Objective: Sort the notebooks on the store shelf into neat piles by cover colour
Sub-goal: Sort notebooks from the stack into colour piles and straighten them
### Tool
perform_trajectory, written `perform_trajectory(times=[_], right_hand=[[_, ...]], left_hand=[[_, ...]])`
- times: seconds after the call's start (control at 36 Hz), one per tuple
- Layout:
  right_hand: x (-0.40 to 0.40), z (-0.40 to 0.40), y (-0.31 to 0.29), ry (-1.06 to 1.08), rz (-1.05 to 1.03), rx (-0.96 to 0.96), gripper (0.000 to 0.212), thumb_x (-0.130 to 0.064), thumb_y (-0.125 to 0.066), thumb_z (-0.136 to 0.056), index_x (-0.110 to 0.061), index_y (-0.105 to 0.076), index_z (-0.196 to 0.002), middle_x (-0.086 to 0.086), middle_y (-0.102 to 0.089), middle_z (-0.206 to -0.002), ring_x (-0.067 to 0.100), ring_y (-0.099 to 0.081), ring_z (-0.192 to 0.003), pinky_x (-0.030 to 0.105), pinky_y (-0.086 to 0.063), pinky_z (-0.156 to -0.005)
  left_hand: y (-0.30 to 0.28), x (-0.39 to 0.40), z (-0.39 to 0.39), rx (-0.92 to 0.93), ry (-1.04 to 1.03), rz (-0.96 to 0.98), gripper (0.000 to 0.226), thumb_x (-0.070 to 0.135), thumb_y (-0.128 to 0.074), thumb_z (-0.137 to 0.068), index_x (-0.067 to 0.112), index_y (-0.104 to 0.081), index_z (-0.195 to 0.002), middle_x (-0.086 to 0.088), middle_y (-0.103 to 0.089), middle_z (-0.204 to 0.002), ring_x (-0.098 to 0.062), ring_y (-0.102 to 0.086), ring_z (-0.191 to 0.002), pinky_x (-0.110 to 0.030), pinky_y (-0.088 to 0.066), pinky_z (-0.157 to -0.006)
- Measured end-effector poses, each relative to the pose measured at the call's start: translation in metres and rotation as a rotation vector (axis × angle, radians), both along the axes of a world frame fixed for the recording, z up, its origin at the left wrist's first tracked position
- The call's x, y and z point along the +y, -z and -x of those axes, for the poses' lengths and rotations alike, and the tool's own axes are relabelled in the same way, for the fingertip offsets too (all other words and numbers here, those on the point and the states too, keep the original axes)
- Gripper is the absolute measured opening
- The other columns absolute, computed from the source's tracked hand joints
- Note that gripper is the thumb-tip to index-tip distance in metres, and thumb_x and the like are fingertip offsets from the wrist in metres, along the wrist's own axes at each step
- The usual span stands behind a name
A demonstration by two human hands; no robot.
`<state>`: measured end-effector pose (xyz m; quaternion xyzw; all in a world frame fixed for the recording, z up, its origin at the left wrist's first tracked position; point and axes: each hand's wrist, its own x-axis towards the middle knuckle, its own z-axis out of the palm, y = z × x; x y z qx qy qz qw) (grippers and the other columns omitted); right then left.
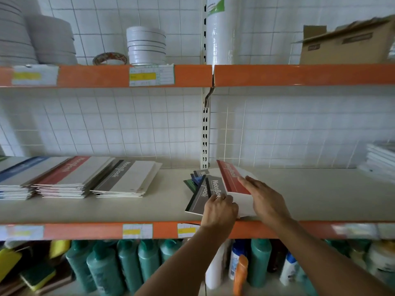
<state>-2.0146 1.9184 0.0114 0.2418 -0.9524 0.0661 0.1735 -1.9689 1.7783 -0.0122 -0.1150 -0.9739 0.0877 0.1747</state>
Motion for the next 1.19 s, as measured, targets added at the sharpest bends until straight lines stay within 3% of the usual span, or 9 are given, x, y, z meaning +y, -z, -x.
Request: perform_trajectory(times=[0.08,0.19,0.47,0.58,0.78,0.89,1.03,1.11,1.19], right_hand=[[0.002,0.0,-0.002,0.006,-0.016,-0.017,0.073,0.001,-0.039,-0.096,-0.033,-0.006,-0.152,-0.006,-0.016,-0.159,0.011,-0.026,-0.142,0.025,-0.035,-0.106],[0.003,0.002,-0.003,0.043,-0.014,-0.02,0.076,0.003,-0.043,-0.095,-0.032,-0.007,-0.153,-0.006,-0.018,-0.159,0.012,-0.028,-0.142,0.026,-0.036,-0.107],[0.007,0.003,-0.002,0.065,0.012,-0.016,0.074,-0.003,-0.045,-0.095,-0.031,-0.009,-0.153,-0.005,-0.021,-0.158,0.014,-0.031,-0.141,0.027,-0.038,-0.106],[0.009,0.005,0.0,0.056,0.026,-0.008,0.074,-0.004,-0.047,-0.095,-0.031,-0.01,-0.153,-0.005,-0.022,-0.158,0.013,-0.031,-0.14,0.026,-0.038,-0.105],[0.015,0.007,0.005,0.018,0.083,-0.019,0.074,0.001,-0.045,-0.094,-0.032,-0.014,-0.152,-0.005,-0.021,-0.158,0.013,-0.029,-0.141,0.027,-0.037,-0.106],[0.014,0.009,0.001,0.01,0.091,-0.017,0.077,0.003,-0.046,-0.093,-0.034,-0.013,-0.152,-0.007,-0.02,-0.158,0.013,-0.029,-0.141,0.026,-0.038,-0.105],[0.004,0.011,-0.008,-0.006,0.12,-0.007,0.077,0.003,-0.047,-0.092,-0.032,-0.013,-0.152,-0.006,-0.022,-0.158,0.013,-0.032,-0.14,0.024,-0.041,-0.102],[-0.009,0.011,-0.012,-0.03,0.146,0.0,0.075,0.0,-0.05,-0.093,-0.031,-0.015,-0.151,-0.004,-0.025,-0.157,0.015,-0.036,-0.138,0.027,-0.044,-0.102],[-0.027,0.01,-0.013,-0.059,0.146,0.007,0.075,0.002,-0.048,-0.092,-0.032,-0.016,-0.151,-0.005,-0.025,-0.156,0.015,-0.035,-0.138,0.028,-0.044,-0.101]], left_hand=[[0.001,0.002,0.004,-0.175,0.004,-0.176,0.041,0.032,-0.056,-0.093,0.011,-0.05,-0.128,-0.009,-0.048,-0.132,-0.025,-0.042,-0.125,-0.038,-0.042,-0.095],[0.002,-0.002,0.003,-0.268,0.054,-0.2,0.054,0.049,-0.057,-0.089,0.014,-0.041,-0.126,-0.006,-0.049,-0.125,-0.023,-0.05,-0.112,-0.037,-0.045,-0.084],[-0.006,0.017,0.012,-0.153,-0.015,-0.043,0.024,0.013,-0.043,-0.099,0.012,-0.045,-0.124,-0.011,-0.062,-0.105,-0.03,-0.062,-0.097,-0.035,-0.045,-0.072],[-0.005,0.02,0.018,-0.124,-0.072,-0.139,0.024,0.023,-0.041,-0.101,0.013,-0.059,-0.115,-0.007,-0.063,-0.101,-0.025,-0.063,-0.093,-0.033,-0.048,-0.073],[0.006,0.006,0.008,-0.164,0.018,-0.278,0.033,0.017,-0.043,-0.099,0.015,-0.05,-0.131,-0.011,-0.046,-0.125,-0.032,-0.053,-0.111,-0.041,-0.05,-0.088],[0.002,-0.002,0.001,0.01,0.067,-0.215,0.032,0.004,-0.054,-0.09,0.01,-0.059,-0.122,-0.009,-0.059,-0.117,-0.031,-0.063,-0.099,-0.038,-0.056,-0.073],[-0.014,-0.033,-0.008,0.238,0.192,-0.202,0.046,-0.001,-0.089,-0.043,0.01,-0.073,-0.085,-0.005,-0.073,-0.085,-0.021,-0.072,-0.074,-0.032,-0.053,-0.037],[-0.022,-0.066,-0.014,0.337,0.161,-0.206,0.02,0.005,-0.066,-0.067,0.012,-0.075,-0.084,-0.004,-0.074,-0.088,-0.021,-0.073,-0.076,-0.031,-0.052,-0.035],[-0.024,-0.102,-0.022,0.34,0.041,-0.201,0.041,0.017,-0.037,-0.072,0.019,-0.077,-0.082,0.002,-0.075,-0.088,-0.016,-0.072,-0.077,-0.026,-0.052,-0.038]])
